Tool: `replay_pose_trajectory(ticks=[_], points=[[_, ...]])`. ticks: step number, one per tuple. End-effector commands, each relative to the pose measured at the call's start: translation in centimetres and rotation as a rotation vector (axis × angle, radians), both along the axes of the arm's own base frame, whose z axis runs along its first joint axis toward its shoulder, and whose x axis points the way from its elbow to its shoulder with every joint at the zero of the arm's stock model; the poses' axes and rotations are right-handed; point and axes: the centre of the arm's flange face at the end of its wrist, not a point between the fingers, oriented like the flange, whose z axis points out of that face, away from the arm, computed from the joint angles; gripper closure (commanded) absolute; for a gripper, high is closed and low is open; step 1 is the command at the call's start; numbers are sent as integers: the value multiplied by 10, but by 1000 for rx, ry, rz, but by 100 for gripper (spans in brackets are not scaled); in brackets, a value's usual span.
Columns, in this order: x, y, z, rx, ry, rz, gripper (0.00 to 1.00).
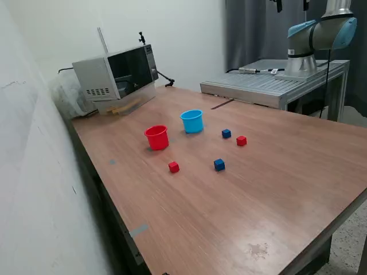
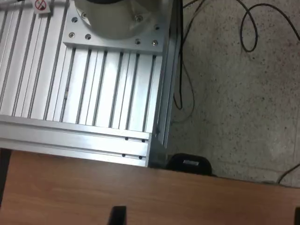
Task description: Place red objects in the red bin, and blue objects in the blue bin.
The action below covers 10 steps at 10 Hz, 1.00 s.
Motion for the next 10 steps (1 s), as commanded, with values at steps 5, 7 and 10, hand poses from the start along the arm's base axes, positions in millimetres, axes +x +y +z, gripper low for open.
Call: replay_pose_trajectory(ticks=[5,7,10], points=[[-81,-17,56,-119,495,-140,0],[-116,-20,27,-114,510,-222,0],[-168,-26,-49,-111,527,-290,0]])
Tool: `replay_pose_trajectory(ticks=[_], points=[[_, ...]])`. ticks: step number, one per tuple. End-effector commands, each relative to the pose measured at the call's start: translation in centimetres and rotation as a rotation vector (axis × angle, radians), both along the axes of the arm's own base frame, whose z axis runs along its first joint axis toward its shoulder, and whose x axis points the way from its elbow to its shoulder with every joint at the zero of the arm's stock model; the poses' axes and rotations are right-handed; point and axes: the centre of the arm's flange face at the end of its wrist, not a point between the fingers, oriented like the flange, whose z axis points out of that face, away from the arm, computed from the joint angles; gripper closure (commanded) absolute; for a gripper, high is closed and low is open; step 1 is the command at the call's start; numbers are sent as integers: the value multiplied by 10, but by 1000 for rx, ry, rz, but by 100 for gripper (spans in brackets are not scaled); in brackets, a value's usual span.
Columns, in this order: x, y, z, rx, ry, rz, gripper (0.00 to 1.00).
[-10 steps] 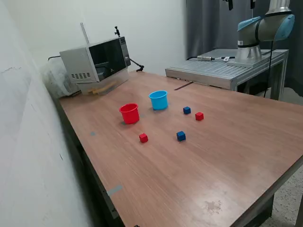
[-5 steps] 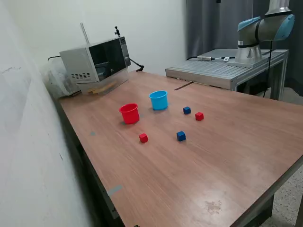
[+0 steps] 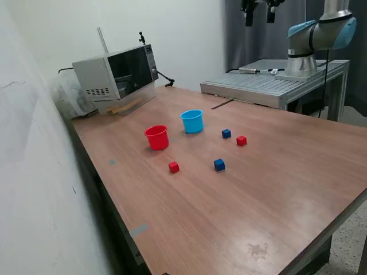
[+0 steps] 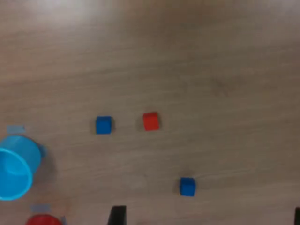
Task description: Place red objects in the red bin, and blue objects in the blue bin.
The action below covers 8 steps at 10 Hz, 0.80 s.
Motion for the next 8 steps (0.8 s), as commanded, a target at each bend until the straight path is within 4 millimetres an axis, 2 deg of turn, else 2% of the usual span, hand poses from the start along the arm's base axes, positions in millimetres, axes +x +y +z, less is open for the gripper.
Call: replay_pose_trajectory(ticks=[1,3,5,6,8], points=[[-46,-3,-76,0,-17,-36,0],[-81,49,-135,4,-57,-131,0],[-92,82,-211,13,-137,-158,0],[-90,98,-236,19,-162,-144,0],[-79,101,-253,24,-183,-112,0]])
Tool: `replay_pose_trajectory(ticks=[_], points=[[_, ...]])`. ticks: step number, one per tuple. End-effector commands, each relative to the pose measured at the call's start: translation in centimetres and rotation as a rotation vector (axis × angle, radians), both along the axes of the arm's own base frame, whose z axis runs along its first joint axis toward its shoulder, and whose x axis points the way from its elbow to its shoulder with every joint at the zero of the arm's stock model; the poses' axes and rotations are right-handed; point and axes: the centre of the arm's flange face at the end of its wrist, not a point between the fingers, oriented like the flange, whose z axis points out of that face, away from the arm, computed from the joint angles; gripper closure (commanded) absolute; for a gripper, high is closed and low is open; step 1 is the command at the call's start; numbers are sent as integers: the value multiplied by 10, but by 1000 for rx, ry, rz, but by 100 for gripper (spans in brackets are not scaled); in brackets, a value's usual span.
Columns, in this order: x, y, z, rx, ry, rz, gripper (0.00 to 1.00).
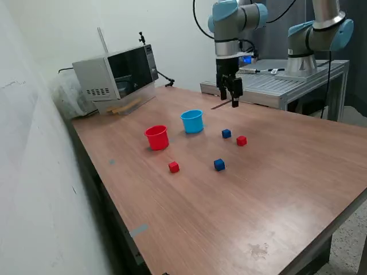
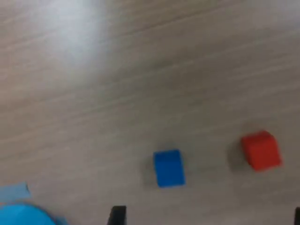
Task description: Place red objects in the red bin, and blue objects in the blue bin.
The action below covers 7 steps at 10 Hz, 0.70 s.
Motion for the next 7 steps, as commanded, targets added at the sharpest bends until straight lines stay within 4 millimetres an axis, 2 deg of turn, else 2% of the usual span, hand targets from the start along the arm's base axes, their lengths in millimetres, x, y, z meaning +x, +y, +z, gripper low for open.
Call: replay_pose_trajectory(ticks=[1,3,5,7], points=[[11,3,-22,1,-24,27,0],[11,-2,-26,2,-6,50,0],[7,-1,-45,4,1,71,0],[0,1,-48,6,24,83,0]])
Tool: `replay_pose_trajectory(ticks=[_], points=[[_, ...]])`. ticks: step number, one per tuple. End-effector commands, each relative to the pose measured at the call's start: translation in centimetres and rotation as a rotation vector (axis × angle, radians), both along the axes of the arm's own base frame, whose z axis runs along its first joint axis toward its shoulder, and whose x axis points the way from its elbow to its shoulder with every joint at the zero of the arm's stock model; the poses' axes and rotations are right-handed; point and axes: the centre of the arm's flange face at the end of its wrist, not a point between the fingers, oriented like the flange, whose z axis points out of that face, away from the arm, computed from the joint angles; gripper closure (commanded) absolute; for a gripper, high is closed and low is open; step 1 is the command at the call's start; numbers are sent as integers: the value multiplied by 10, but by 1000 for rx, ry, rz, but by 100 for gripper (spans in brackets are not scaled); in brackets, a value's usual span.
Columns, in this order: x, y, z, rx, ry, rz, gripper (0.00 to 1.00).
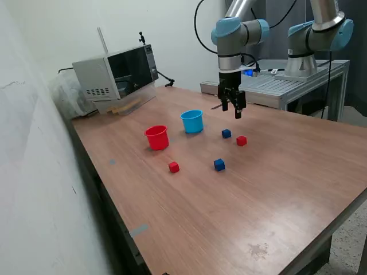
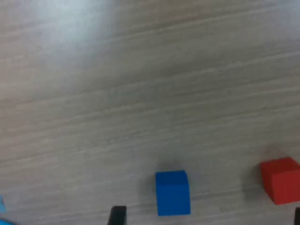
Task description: Place red objects in the red bin, and blue objects in the blue bin.
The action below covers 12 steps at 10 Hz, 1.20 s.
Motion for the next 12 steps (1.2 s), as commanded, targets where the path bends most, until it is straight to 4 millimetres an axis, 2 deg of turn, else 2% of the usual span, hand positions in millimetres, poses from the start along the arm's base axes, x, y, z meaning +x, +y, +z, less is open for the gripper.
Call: replay_pose_trajectory(ticks=[1,5,8,12], points=[[-6,2,-14,1,5,14,0],[-12,9,-38,1,-29,8,0],[-18,11,-48,3,-41,23,0],[-28,26,-55,3,-46,12,0]])
